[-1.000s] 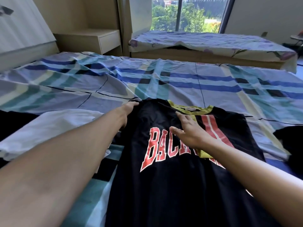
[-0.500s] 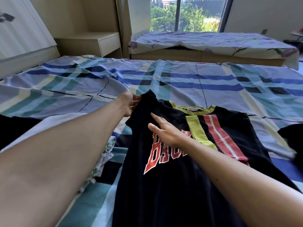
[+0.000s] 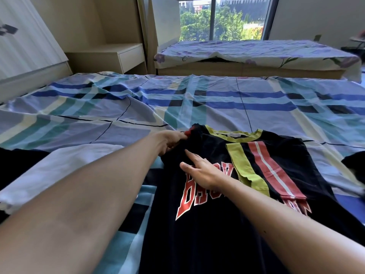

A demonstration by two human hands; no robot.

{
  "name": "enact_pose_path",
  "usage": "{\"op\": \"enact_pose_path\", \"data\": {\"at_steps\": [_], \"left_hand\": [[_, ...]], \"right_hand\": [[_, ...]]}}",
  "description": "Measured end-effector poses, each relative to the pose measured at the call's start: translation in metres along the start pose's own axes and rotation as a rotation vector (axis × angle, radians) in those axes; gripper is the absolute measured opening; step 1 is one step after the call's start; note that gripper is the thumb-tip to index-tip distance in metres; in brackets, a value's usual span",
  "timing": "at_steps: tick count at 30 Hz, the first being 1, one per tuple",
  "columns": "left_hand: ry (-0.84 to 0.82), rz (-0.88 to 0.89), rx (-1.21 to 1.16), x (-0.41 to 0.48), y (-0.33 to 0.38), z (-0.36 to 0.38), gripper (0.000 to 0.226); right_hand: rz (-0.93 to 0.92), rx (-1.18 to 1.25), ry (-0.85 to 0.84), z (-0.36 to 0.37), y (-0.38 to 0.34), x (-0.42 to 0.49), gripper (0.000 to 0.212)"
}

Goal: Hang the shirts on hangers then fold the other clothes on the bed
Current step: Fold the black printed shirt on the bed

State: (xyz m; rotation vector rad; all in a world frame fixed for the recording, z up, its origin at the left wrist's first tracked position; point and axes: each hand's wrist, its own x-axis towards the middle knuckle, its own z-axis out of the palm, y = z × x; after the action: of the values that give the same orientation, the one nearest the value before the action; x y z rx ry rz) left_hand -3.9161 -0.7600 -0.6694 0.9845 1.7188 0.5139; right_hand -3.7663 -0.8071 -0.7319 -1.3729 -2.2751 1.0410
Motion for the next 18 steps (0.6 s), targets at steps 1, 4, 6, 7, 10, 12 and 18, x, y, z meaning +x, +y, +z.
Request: {"op": "enact_pose_path", "data": {"at_steps": [1, 4, 6, 7, 10, 12, 18], "left_hand": [[0.067, 0.021, 0.053, -0.004, 0.003, -0.001, 0.025], [0.258, 0.145, 0.046, -0.01, 0.015, -0.016, 0.025], [0.293, 0.148, 0.02, -0.016, 0.028, -0.035, 0.02], [0.306, 0.155, 0.004, -0.019, 0.033, -0.045, 0.021], [0.426, 0.2, 0.026, -0.029, 0.047, -0.078, 0.025], [0.523, 0.219, 0.148, -0.031, 0.051, -0.101, 0.039], [0.571, 0.124, 0.43, -0.039, 0.055, -0.151, 0.041]], "right_hand": [[-0.006, -0.005, 0.002, 0.0, 0.0, 0.0, 0.065], [-0.017, -0.008, 0.019, -0.001, -0.003, 0.004, 0.064], [-0.006, -0.014, 0.04, -0.001, -0.006, 0.009, 0.064], [0.006, -0.018, 0.053, 0.0, -0.009, 0.012, 0.064], [0.051, -0.028, 0.123, 0.005, -0.016, 0.021, 0.065], [0.073, -0.047, 0.189, 0.011, -0.023, 0.023, 0.065], [-0.097, -0.091, 0.345, 0.034, -0.042, 0.03, 0.067]]}}
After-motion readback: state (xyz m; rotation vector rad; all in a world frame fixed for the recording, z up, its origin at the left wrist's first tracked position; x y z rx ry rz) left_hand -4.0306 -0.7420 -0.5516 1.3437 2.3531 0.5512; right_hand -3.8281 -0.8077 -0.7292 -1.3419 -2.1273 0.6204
